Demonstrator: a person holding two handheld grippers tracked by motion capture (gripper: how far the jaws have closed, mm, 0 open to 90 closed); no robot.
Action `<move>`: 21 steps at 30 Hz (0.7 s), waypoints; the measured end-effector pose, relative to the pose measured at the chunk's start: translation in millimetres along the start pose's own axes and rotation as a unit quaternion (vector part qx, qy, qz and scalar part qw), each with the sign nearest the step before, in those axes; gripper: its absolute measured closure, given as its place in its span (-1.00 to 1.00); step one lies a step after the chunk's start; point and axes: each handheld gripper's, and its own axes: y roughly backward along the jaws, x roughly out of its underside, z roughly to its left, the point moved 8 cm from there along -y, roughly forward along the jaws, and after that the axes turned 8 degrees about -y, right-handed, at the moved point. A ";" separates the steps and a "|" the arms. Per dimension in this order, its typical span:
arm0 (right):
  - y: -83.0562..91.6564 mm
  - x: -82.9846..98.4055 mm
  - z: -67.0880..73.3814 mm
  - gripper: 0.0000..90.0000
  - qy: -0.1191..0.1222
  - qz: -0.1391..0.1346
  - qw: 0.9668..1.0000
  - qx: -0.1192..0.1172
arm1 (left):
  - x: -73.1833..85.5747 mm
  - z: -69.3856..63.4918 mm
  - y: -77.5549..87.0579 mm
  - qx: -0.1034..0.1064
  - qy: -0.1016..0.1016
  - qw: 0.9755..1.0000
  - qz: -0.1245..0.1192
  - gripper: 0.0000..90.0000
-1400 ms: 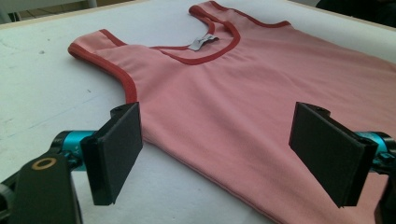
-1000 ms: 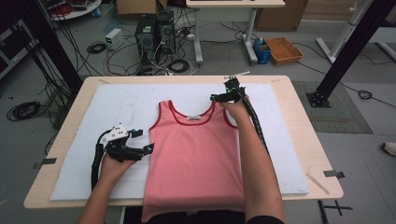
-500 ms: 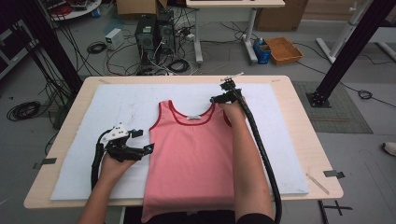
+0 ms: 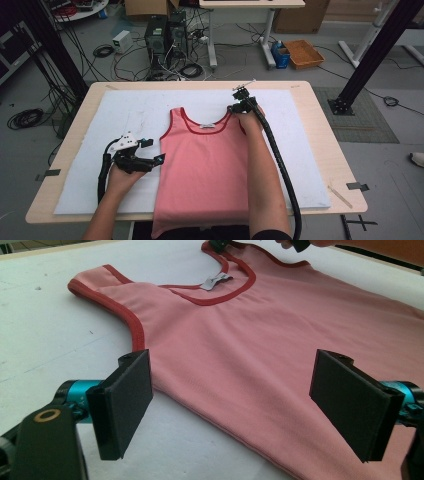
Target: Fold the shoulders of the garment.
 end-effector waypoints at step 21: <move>86.5 12.3 26.4 0.83 0.046 -0.091 0.994 -0.047 | 0.3 0.0 -0.7 -0.005 -0.004 1.000 0.005 -0.61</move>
